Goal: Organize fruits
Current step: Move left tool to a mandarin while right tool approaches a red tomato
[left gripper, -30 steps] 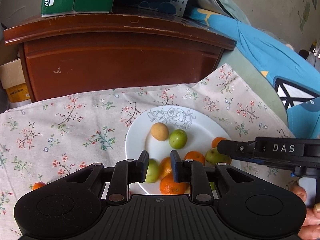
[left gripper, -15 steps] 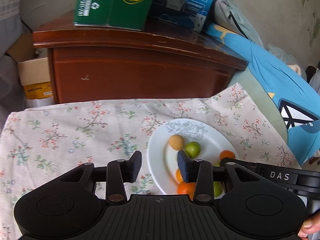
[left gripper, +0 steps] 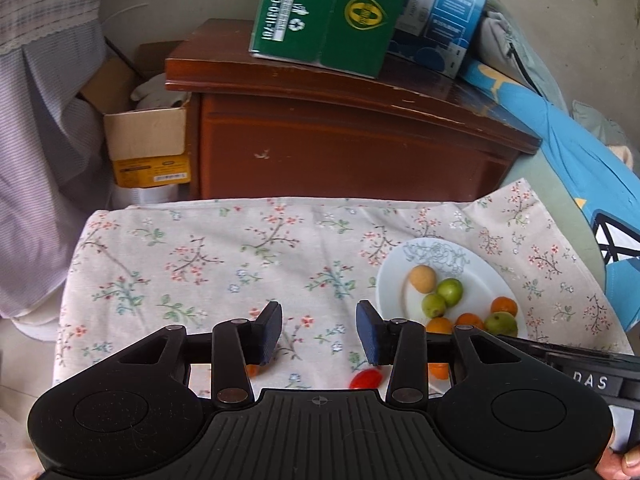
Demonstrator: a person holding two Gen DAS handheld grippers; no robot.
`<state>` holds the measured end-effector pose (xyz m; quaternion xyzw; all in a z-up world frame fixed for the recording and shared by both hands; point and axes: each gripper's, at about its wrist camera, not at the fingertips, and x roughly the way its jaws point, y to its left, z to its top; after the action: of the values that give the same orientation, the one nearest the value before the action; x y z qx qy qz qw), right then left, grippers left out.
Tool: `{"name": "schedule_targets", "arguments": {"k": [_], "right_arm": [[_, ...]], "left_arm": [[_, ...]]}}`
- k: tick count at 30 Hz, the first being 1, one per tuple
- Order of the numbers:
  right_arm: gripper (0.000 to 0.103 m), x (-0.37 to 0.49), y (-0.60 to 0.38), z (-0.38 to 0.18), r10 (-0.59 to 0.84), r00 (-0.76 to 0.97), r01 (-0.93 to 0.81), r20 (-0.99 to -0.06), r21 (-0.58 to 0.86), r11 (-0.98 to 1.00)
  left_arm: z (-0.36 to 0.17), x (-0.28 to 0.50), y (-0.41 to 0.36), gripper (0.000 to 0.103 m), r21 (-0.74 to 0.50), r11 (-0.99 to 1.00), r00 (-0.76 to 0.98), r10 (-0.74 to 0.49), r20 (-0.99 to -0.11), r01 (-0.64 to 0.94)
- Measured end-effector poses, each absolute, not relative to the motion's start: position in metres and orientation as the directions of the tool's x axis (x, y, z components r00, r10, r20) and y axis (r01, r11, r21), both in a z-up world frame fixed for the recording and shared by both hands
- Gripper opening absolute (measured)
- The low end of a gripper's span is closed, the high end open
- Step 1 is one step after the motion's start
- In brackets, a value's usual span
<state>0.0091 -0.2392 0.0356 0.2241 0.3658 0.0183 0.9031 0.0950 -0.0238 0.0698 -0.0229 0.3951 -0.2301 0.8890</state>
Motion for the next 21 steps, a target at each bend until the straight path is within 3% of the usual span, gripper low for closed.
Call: {"name": "schedule_targets", "arguments": {"k": [10,21], "right_arm": [[0.037,0.015,-0.199,0.024,0.277,0.699,-0.001,-0.660,0.386,0.922],[0.037,0.027,-0.173,0.009,0.274,0.676,-0.070,-0.685,0.310,0.948]], "left_arm": [[0.056,0.105,0.009,0.040,-0.200,0.930,0.593,-0.352,-0.724,0.309],[0.034,0.111,0.008,0.040,-0.184,0.936,0.562,-0.329,-0.759,0.300]]}}
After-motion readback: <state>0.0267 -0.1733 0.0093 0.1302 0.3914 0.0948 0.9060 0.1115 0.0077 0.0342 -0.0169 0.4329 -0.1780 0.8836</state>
